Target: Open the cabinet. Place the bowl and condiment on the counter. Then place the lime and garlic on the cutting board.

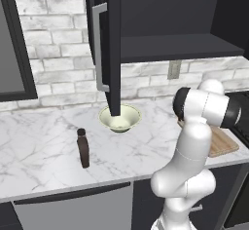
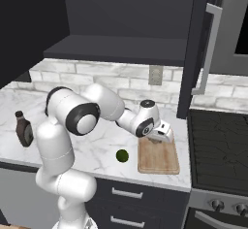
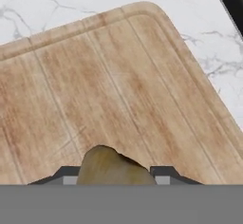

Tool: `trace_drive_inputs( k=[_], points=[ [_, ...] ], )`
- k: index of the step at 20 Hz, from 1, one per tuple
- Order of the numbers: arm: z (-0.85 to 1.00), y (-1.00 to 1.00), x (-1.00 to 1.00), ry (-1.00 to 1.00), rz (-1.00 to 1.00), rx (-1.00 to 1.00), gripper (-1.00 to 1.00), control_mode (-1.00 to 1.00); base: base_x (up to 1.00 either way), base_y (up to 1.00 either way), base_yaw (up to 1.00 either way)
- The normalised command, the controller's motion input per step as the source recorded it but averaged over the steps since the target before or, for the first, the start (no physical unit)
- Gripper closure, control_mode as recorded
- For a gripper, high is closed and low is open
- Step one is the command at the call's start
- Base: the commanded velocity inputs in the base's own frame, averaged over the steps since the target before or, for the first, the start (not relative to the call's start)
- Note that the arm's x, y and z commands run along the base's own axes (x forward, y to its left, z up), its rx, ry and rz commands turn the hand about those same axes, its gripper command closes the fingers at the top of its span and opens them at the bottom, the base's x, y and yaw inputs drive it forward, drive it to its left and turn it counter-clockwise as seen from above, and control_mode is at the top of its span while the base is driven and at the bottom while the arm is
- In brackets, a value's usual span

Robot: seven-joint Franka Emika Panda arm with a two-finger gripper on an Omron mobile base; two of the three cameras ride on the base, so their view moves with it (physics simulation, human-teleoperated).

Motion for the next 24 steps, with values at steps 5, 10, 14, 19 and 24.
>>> trace_drive_inputs(
  k=[5,10,14,19,24],
  points=[
    [0.22,0.0,-0.03,-0.13,0.0,0.0,-1.0,-1.0,0.0,0.0,0.0],
    [0.25,0.0,-0.05,-0.13,0.0,0.0,-1.0,-1.0,0.0,0.0,0.0],
    [0.4,0.0,-0.17,-0.16,0.0,0.0,-1.0,-1.0,0.0,0.0,0.0],
    [0.35,0.0,-0.23,-0.17,0.0,0.0,-1.0,-1.0,0.0,0.0,0.0],
    [0.18,0.05,-0.22,-0.07,0.0,0.0,-1.0,-1.0,0.0,0.0,0.0]
  ],
)
